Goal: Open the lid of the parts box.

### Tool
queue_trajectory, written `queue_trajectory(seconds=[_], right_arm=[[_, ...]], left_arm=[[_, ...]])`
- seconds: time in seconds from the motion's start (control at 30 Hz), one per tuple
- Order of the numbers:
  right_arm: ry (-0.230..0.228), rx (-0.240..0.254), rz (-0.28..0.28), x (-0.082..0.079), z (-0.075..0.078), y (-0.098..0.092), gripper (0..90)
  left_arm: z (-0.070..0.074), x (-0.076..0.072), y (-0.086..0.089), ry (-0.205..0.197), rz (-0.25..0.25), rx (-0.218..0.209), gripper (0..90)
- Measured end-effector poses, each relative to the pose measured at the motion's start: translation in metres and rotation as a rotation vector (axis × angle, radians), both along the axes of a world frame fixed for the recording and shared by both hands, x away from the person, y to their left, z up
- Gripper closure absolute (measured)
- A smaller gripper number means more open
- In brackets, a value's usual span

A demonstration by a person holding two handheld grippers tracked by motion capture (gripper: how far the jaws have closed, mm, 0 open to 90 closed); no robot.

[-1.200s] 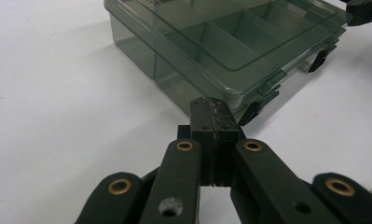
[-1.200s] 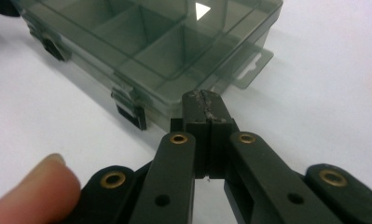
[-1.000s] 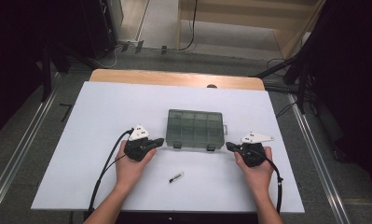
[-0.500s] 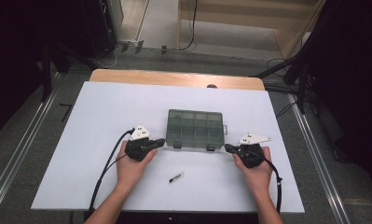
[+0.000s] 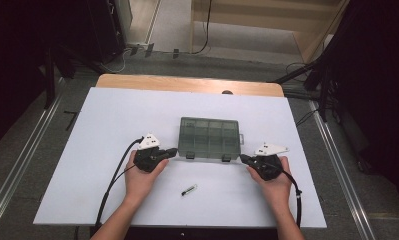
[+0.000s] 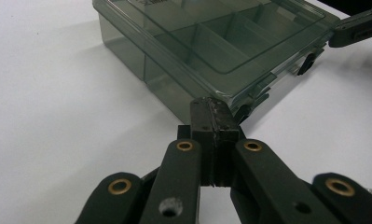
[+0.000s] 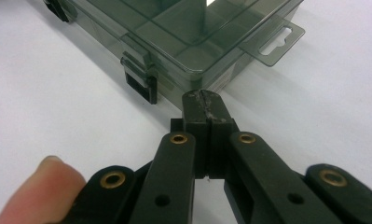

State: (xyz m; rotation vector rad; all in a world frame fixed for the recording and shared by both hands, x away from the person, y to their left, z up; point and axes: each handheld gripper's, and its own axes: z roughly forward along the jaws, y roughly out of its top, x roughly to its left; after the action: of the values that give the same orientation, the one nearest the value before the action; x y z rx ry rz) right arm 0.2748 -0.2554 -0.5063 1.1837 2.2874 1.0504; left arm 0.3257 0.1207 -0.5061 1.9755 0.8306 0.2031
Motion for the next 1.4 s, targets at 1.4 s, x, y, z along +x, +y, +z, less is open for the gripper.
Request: queue_trajectory(seconds=[1.4], right_arm=[[-0.147,0.146,-0.055,0.008,0.028,0.000,90.0]], left_arm=[[0.026,0.006,-0.013,-0.102,0.016,-0.118,90.0]])
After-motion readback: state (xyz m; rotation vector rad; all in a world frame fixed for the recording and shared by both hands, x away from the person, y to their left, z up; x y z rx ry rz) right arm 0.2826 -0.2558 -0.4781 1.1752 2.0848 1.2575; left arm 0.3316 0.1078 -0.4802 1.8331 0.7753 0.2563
